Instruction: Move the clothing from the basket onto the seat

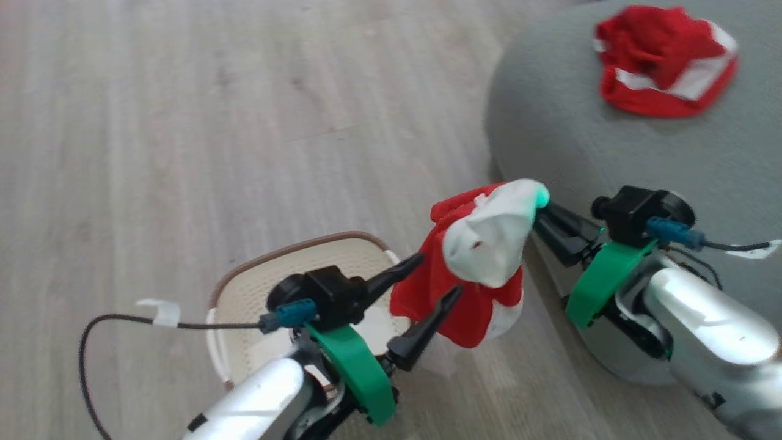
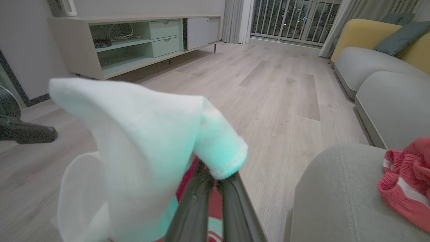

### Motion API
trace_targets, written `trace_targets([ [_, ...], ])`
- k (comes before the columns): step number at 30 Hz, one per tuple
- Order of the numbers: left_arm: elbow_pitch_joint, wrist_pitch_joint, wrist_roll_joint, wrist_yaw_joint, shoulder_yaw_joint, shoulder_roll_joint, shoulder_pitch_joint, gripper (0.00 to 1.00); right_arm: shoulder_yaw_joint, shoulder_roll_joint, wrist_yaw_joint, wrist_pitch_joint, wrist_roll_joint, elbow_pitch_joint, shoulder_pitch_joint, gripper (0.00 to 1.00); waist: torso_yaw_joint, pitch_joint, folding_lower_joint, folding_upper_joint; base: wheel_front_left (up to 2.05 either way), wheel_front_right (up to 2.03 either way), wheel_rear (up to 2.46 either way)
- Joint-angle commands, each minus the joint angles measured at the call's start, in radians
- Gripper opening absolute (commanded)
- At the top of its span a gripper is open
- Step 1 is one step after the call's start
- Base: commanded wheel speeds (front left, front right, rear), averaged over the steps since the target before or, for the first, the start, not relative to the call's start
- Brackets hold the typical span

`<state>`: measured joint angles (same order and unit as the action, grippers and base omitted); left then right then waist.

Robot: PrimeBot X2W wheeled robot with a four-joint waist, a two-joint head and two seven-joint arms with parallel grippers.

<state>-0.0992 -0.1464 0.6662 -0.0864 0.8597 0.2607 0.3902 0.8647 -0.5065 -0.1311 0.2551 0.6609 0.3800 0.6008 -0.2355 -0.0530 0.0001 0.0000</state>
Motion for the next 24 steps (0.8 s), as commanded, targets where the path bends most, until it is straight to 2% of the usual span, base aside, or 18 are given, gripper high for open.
trace_targets([
  [1, 0.026, -0.012, -0.005, -0.006, -0.03, -0.003, 0.057, 1.0, -0.024, -0.02, 0.0, 0.007, -0.007, -0.03, -0.01, 0.0, -0.058, -0.012, -0.0001, 0.0, 0.0, 0.0, 0.0],
  [7, 0.017, -0.023, -0.006, -0.011, -0.01, -0.032, 0.071, 1.0, -0.076, -0.048, 0.0, 0.007, -0.019, -0.035, -0.029, 0.0, -0.135, -0.02, -0.0001, 0.0, 0.0, 0.0, 0.0],
  [12, 0.004, -0.03, -0.005, -0.015, 0.002, -0.042, 0.075, 1.0, -0.116, -0.062, 0.0, 0.007, -0.028, -0.043, -0.036, 0.0, -0.156, -0.022, -0.0001, 0.0, 0.0, 0.0, 0.0],
  [19, 0.002, -0.026, -0.002, -0.016, 0.011, -0.045, 0.088, 1.0, -0.215, -0.056, 0.0, 0.007, -0.033, -0.039, -0.05, 0.0, -0.132, -0.053, -0.0001, 0.0, 0.0, 0.0, 0.0],
  [24, 0.021, -0.007, -0.021, -0.002, -0.018, -0.029, 0.16, 1.0, -0.355, -0.003, 0.0, 0.007, -0.058, -0.032, 0.003, 0.0, -0.085, -0.203, -0.0001, 0.0, 0.0, 0.0, 0.0],
])
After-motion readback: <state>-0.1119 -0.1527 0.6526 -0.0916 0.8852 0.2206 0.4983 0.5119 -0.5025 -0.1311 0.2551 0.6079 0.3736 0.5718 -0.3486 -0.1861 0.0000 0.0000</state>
